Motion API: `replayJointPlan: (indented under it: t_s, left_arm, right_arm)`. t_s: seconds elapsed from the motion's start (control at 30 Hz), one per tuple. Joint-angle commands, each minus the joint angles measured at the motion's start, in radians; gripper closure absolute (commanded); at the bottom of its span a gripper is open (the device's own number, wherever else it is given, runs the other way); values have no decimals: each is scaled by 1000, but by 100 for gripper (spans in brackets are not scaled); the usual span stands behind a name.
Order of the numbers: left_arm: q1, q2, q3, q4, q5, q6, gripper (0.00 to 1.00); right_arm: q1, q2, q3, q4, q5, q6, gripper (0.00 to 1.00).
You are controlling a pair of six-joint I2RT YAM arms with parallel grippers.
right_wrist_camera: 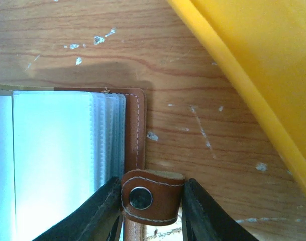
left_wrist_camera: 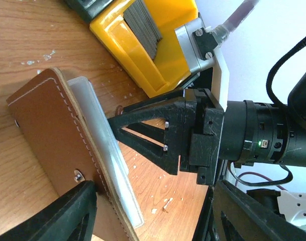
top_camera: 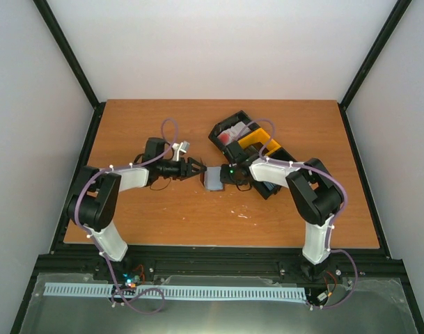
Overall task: Put the credit cards into the card holder
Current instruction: Close the card holder at the center of the board.
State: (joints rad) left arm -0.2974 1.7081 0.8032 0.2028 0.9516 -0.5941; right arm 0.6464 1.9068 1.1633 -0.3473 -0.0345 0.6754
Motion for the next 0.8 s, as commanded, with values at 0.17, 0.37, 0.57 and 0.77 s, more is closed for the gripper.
replayJointPlan:
  t_s: [0.17,0.37,0.57,0.77]
  left_arm:
    - [-39,36,105,-75,-20,48,36]
    - [-88,59,164,-184,-91,99,38]
    - [-110,65,193,-206,-99,109,40]
    - [-117,67,210,-223,-97,118,40]
  right_arm:
    - [-21,-52,-38,-10,32,28,63]
    - [-22,-82,-59,-40,108,50,63]
    - [-28,-140,-95,-25,121,57,61]
    - [-42,-164,-123,-1,75,62,55]
